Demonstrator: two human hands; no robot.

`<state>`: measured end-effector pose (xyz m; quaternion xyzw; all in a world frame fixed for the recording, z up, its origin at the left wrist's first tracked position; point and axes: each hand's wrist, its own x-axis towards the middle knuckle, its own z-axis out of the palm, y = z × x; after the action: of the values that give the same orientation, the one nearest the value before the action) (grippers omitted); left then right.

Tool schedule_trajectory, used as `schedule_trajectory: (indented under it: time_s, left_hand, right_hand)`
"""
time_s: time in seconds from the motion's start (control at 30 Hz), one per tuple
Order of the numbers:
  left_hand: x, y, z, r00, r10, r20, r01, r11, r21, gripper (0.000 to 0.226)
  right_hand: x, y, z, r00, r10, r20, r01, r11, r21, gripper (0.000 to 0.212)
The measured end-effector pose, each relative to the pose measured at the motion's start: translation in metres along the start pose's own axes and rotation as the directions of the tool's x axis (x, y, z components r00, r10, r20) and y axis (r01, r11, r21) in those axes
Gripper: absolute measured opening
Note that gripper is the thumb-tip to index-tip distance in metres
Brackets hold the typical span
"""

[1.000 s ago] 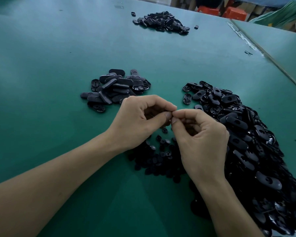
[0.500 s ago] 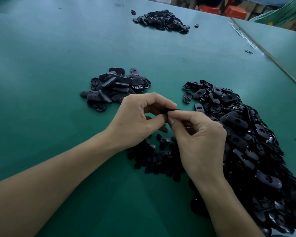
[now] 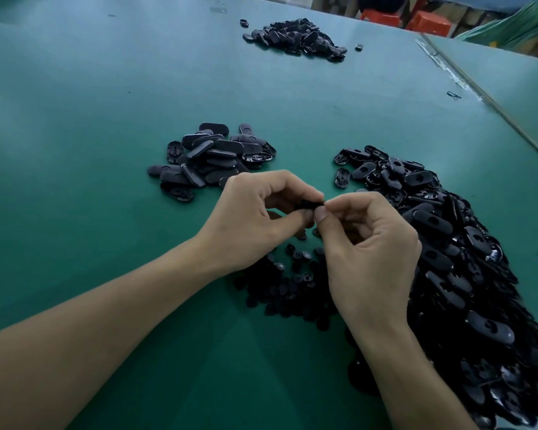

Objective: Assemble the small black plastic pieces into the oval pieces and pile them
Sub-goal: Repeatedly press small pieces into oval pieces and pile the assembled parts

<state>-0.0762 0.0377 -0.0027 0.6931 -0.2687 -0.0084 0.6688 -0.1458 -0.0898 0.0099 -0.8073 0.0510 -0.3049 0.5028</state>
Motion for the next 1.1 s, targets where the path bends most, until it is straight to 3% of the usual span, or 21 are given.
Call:
schedule_trajectory:
  time_s: [0.5,0.77,1.1]
  left_hand:
    - [0.0002,-0.0017,-0.0018,1.0,-0.019,0.015,0.018,0.999,0.028,0.022]
    - [-0.0011,-0.0042,-0.0023,1.0,-0.012,0.022,0.011,0.998,0.061,0.024]
    - [0.0001,-0.003,-0.0018,1.0,0.021,-0.016,-0.019,0.993,0.113,0.027]
  right_hand:
    - [0.001,0.0036,-0.0024,1.0,-0.016,0.018,0.017,0.998,-0.06,0.025]
    - [0.0032,0.0062,-0.0034,0.999,0.017,0.035,-0.017,1.0,0.002,0.026]
    - [0.0016,0.0059,-0.0011,0.999,-0.04,0.015,0.041,0.997,-0.068,0.024]
